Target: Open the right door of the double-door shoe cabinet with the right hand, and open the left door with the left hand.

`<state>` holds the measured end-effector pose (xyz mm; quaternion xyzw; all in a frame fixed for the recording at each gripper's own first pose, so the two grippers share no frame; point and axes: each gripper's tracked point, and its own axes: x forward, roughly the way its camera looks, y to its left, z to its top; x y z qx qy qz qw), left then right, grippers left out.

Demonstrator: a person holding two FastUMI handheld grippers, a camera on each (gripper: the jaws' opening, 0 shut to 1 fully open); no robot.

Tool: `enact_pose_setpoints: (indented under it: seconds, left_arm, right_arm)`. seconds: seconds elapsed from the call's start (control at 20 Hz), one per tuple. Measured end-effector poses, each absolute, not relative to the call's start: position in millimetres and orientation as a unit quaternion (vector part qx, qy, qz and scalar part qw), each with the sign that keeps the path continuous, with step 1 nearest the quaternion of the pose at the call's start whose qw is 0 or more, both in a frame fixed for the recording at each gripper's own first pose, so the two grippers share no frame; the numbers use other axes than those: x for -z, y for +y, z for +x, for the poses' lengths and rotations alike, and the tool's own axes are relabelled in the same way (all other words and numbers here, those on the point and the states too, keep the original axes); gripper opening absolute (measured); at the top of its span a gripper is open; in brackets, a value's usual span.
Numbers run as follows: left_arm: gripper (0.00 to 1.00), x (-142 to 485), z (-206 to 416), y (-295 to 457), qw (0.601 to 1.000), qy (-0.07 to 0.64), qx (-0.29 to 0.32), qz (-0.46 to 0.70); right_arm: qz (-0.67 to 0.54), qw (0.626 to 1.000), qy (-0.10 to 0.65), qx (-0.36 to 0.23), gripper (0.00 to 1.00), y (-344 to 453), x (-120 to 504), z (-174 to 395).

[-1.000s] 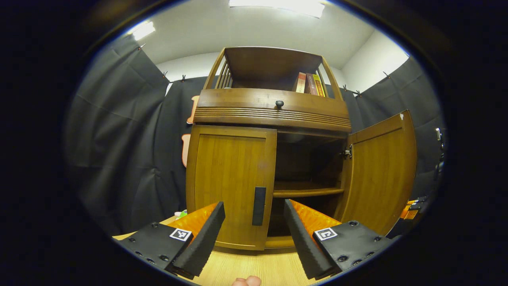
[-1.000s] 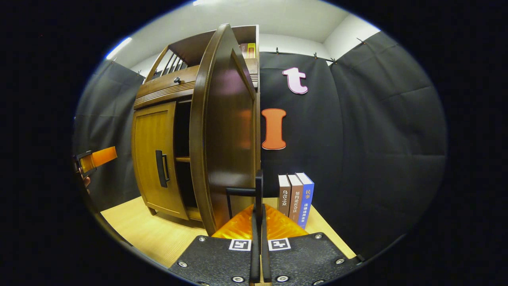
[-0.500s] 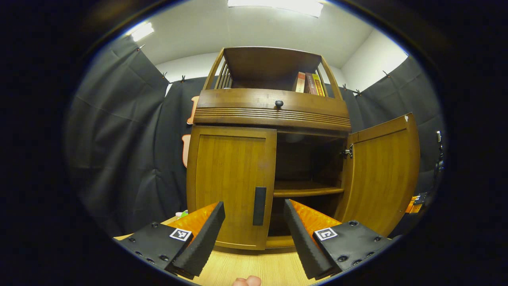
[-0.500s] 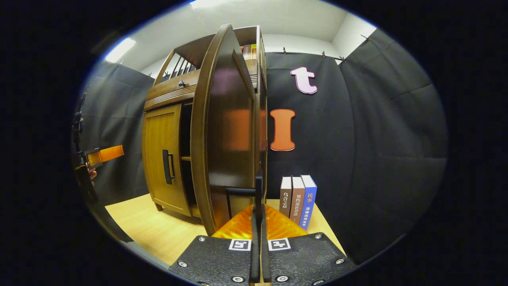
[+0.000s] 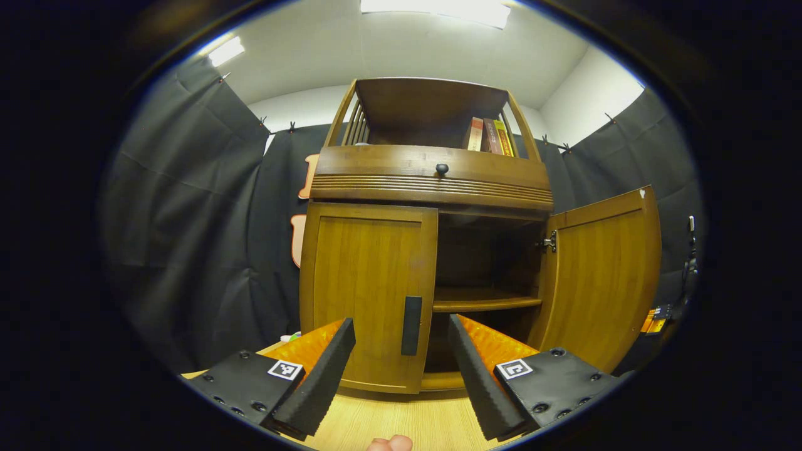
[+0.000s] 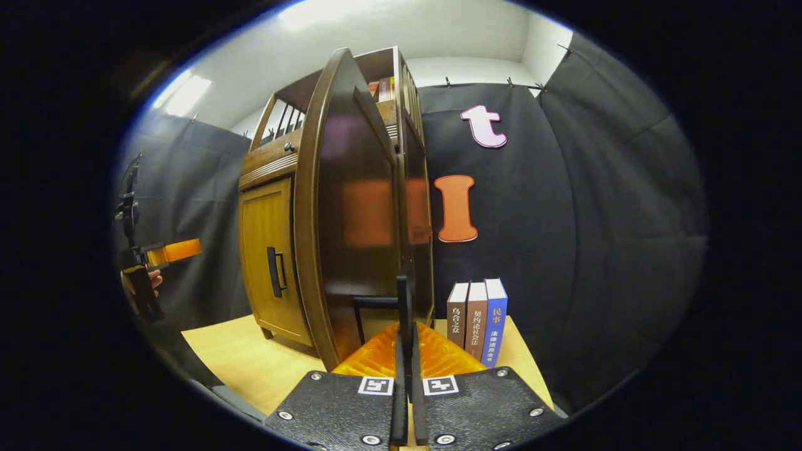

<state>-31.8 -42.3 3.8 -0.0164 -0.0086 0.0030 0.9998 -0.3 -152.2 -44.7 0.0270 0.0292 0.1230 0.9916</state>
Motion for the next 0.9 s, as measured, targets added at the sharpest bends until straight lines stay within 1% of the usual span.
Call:
enact_pose_setpoints:
  seconds: [0.1, 0.3, 0.35, 0.4, 0.45, 0.5, 0.55, 0.6, 0.65, 0.7, 0.75, 0.85, 0.9]
  left_arm:
    - [0.96, -4.5, -32.8, -44.2, 1.0, -0.009, -0.001, -0.015]
    - [0.96, -4.2, -36.5, -43.9, 1.0, -0.008, 0.001, -0.018]
    - [0.96, -3.8, -37.1, -43.0, 1.0, -0.008, 0.001, -0.018]
    - [0.99, -3.8, -36.6, -41.5, 1.0, -0.009, 0.0, -0.018]
    - [0.96, -3.6, -36.7, -40.2, 1.0, -0.008, 0.0, -0.019]
    - [0.94, -2.6, -36.1, -40.2, 1.0, -0.008, 0.0, -0.02]
    - [0.94, -2.1, -35.2, -38.7, 1.0, -0.008, 0.0, -0.021]
    - [0.94, -0.3, -34.1, -37.9, 1.0, -0.008, 0.0, -0.021]
    - [0.95, 0.9, -32.8, -37.5, 1.0, -0.007, 0.0, -0.021]
    - [0.96, 2.4, -30.6, -36.9, 1.0, -0.006, -0.001, -0.022]
    - [0.99, 3.6, -29.5, -36.2, 1.0, -0.005, -0.002, -0.023]
    - [0.94, 6.1, -26.3, -33.9, 1.0, -0.002, -0.003, -0.027]
    - [0.94, 7.4, -25.3, -32.8, 1.0, -0.001, -0.004, -0.027]
  right_arm:
    - [0.019, 0.991, 0.032, -0.125, 0.05, -151.5, 45.3, -1.0]
    - [0.048, 0.99, 0.039, -0.124, 0.07, -152.5, 51.6, -10.6]
    - [0.059, 0.99, 0.046, -0.121, 0.17, -154.4, 55.2, -18.2]
    - [0.068, 0.99, 0.049, -0.115, 0.07, -155.9, 56.9, -25.2]
    - [0.07, 0.991, 0.049, -0.106, 0.17, -157.4, 56.6, -31.4]
    - [0.062, 0.993, 0.044, -0.091, 0.17, -159.9, 53.4, -38.7]
    - [0.05, 0.995, 0.037, -0.072, 0.06, -163.9, 48.2, -45.8]
    - [0.04, 0.997, 0.029, -0.056, 0.05, -164.0, 41.7, -52.7]
    - [0.04, 0.998, 0.024, -0.044, 0.16, -159.2, 33.9, -61.3]
    - [0.046, 0.998, 0.02, -0.042, 0.16, -149.4, 27.2, -68.4]
    - [0.05, 0.998, 0.019, -0.036, 0.04, -140.9, 21.9, -74.9]
    - [0.034, 0.999, 0.019, -0.029, 0.04, -124.1, 12.7, -82.6]
    - [0.024, 0.999, 0.021, -0.02, 0.04, -118.4, 10.5, -83.0]
